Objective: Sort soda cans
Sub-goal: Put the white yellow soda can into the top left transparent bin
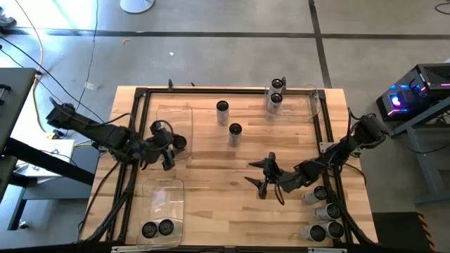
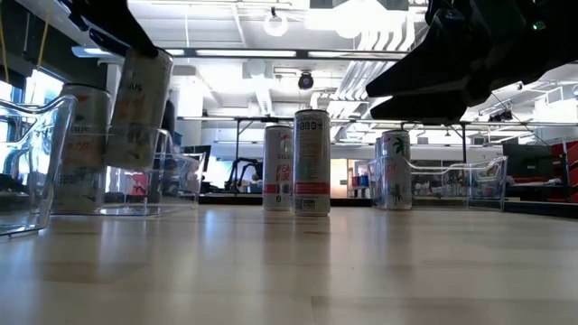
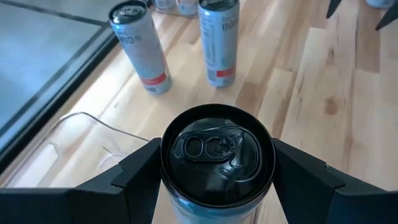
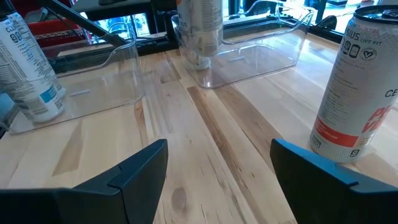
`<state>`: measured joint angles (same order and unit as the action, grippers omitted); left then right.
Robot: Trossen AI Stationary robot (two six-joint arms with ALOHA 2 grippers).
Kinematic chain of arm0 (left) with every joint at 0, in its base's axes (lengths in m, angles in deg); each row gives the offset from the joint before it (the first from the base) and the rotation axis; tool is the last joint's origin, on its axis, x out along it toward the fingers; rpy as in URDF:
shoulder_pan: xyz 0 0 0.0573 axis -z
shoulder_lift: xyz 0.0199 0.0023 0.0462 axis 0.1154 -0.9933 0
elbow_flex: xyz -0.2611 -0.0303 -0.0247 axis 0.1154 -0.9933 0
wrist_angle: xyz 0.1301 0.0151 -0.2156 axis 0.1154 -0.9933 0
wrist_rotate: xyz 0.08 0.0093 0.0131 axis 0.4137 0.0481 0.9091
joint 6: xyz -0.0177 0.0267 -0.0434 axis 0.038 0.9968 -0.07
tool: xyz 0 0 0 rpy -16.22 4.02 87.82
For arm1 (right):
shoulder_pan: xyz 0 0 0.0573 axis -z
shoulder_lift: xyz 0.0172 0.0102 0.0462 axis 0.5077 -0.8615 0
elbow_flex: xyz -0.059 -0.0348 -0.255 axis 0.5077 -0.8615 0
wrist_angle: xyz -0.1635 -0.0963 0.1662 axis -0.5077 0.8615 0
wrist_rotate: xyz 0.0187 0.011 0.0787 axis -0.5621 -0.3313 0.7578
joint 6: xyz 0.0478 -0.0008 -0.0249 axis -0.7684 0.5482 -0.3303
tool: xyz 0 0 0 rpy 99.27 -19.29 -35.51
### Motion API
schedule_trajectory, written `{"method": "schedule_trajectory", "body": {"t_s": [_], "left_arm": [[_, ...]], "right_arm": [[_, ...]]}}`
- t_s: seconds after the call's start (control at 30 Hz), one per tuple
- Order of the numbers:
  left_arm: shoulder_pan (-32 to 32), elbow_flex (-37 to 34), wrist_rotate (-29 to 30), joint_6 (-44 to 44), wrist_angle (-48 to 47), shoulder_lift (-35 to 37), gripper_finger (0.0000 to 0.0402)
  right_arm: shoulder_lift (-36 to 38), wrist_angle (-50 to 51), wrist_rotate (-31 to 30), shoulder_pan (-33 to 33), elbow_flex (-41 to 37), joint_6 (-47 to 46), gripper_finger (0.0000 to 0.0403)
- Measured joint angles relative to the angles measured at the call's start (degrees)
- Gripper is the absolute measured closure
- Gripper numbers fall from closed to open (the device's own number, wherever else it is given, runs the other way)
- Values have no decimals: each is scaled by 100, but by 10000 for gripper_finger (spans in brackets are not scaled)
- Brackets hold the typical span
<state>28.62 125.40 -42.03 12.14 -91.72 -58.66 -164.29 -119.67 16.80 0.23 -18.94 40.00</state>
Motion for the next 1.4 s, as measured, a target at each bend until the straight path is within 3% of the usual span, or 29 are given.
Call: {"method": "schedule_trajectory", "body": {"t_s": [0.2, 0.4, 0.67, 0.97, 1.4], "left_arm": [[-178, 0, -309, -152, -26, 0, 157], [-178, -38, -199, -586, -117, 35, 157], [-90, -971, -69, -1267, 312, 538, 157], [3, -1525, -60, -1293, 615, 1121, 147], [27, -1578, -552, -1213, 602, 1158, 123]], "right_arm": [[0, 0, 2, 0, 0, 0, 124], [0, 0, 7, 0, 0, 5, 124], [0, 20, 16, 0, 0, 17, 124], [0, 22, 14, 0, 0, -42, 124], [0, 20, 2, 0, 0, -44, 124]]}}
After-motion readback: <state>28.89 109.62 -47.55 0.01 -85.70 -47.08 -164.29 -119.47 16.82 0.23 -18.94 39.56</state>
